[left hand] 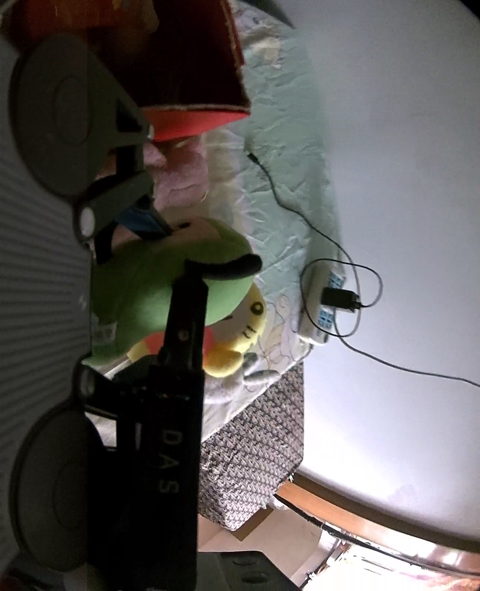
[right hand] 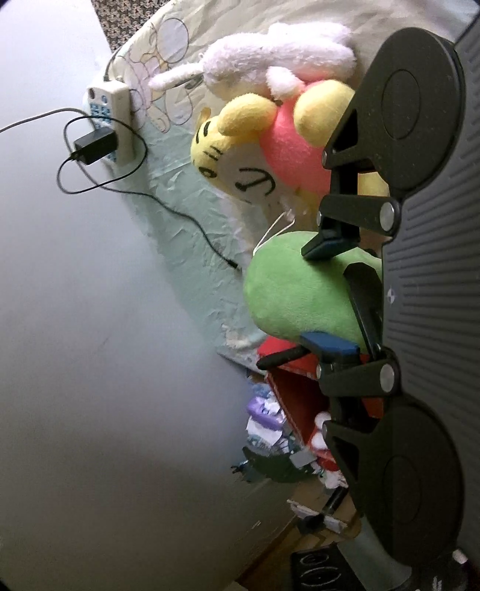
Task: Organize objects
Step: 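Carry the green plush with the right tool over the red box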
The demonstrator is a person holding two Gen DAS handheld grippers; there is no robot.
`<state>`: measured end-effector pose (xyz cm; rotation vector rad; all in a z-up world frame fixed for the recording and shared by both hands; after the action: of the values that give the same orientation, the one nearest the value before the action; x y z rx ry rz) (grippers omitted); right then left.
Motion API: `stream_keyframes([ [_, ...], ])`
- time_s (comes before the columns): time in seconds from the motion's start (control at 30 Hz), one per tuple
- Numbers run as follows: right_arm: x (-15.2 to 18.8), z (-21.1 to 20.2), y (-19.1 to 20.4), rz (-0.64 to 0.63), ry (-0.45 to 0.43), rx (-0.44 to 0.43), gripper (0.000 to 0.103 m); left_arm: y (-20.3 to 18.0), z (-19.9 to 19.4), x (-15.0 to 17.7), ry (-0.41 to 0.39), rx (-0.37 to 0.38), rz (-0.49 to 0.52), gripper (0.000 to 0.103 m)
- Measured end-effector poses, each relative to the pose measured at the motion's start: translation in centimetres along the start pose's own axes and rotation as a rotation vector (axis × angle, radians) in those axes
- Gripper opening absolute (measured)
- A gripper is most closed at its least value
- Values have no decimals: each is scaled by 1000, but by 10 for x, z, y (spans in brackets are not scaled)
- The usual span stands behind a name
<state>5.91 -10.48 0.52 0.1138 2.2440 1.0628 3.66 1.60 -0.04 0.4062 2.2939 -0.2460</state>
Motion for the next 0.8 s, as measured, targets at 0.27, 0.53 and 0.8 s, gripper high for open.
stream_keyframes([
  [0.27, 8, -14, 34, -47, -68, -61, 48, 5, -44, 1, -99, -30, 17, 67],
  [0.53, 15, 1, 79, -104, -75, -140, 48, 35, -88, 10, -174, -76, -16, 67],
  [0.8, 30, 33, 123, -159, -30, -195, 49, 80, -121, 27, -207, -145, -67, 67],
])
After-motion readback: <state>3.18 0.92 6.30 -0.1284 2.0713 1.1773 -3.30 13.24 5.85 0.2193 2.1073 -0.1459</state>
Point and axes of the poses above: each gripper's, at about its wrist camera, not at the fingertips, and z roughly the way its jaws point, y to its left, x to its underside, the point moved 5 cm from there along z, roughly the way its jaws point, and after that the axes turned 9 degrees about z, right-handed, at the moved point
